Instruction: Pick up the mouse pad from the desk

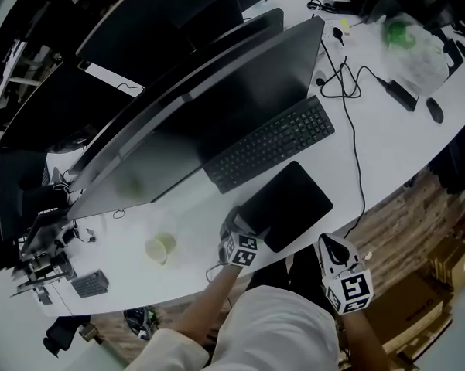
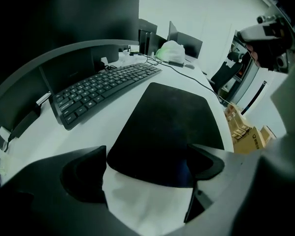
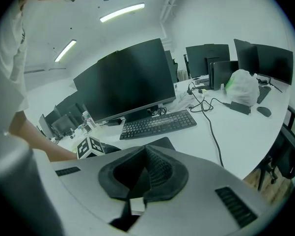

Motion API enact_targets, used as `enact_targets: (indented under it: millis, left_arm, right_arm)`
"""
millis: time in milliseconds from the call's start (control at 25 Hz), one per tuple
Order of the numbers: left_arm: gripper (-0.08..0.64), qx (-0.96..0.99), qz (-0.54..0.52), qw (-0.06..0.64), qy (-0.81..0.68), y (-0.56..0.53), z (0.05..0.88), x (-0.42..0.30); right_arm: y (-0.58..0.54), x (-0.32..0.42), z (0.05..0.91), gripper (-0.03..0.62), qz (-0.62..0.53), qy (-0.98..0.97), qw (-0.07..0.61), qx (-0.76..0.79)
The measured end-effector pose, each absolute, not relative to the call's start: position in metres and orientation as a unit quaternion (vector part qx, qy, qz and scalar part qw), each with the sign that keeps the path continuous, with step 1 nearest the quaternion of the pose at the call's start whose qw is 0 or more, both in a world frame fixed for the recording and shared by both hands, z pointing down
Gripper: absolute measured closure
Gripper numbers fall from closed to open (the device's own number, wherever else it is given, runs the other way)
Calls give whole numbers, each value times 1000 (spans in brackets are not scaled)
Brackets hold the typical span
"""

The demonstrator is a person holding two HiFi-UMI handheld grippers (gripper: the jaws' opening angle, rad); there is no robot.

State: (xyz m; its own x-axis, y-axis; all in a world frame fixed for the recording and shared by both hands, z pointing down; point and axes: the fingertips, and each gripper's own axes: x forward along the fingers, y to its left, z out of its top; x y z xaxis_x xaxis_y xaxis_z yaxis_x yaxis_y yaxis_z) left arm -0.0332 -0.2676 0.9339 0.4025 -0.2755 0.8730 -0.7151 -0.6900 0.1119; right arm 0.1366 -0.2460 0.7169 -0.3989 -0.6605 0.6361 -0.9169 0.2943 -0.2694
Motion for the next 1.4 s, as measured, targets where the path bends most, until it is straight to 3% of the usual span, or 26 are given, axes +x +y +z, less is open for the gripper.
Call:
enact_targets:
  millis: [200, 480, 960, 1400]
  left_arm:
    - [60, 797, 457, 237, -315, -266, 935, -32]
    - [172, 807, 458, 228, -296, -257, 931, -22]
    - [487, 827, 459, 209, -248, -233, 927, 6]
    - [518, 848, 411, 249, -222, -230, 896, 16]
  right_arm:
    - [-247, 135, 721, 581, 313, -777, 205, 506]
    - [-248, 131, 718, 581, 310, -779, 206, 505]
    - [-231, 136, 709, 581, 298, -770, 205, 525]
    - [-210, 145, 676, 581, 278, -761, 201, 551]
